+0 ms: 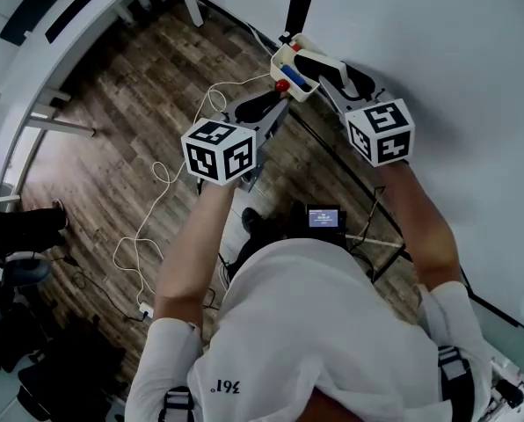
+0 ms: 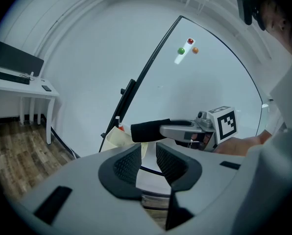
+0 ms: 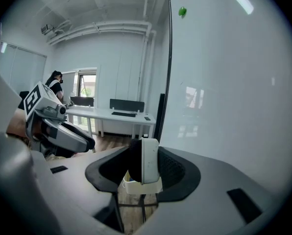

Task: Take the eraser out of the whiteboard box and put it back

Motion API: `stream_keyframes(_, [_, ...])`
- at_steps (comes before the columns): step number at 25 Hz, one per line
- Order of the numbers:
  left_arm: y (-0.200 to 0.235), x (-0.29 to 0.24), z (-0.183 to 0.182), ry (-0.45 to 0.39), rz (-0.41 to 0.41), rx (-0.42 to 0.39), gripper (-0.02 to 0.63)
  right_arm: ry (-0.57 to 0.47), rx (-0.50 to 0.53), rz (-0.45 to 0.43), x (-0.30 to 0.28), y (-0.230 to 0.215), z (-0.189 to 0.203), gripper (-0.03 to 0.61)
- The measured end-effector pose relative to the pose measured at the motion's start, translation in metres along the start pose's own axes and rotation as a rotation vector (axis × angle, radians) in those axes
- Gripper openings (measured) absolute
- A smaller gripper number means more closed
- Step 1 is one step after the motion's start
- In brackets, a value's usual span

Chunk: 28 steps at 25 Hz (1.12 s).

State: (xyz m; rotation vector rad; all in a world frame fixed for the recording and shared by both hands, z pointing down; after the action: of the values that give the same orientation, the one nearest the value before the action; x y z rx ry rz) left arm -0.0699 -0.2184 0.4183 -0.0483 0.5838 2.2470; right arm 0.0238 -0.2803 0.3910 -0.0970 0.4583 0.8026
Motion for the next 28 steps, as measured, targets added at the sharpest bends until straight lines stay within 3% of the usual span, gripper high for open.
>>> stream_keyframes(28, [0.019,-0.017,0.037,0.080,-0.024,0.044,0.100,0.158,0.002,-0.070,-0.074,0.011,0.040,0.193])
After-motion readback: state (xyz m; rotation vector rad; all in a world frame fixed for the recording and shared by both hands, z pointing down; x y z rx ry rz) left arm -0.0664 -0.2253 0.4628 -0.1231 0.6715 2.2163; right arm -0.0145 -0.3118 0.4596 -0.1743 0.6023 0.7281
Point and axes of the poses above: the fingertips, and each gripper's own axes: x backward along the fingers, y to its left, z out of its underside, the point moved 1 cm from there along x, backward along the fingers, and after that the axes turned 4 degrees about -x, right-handed, at the moved point
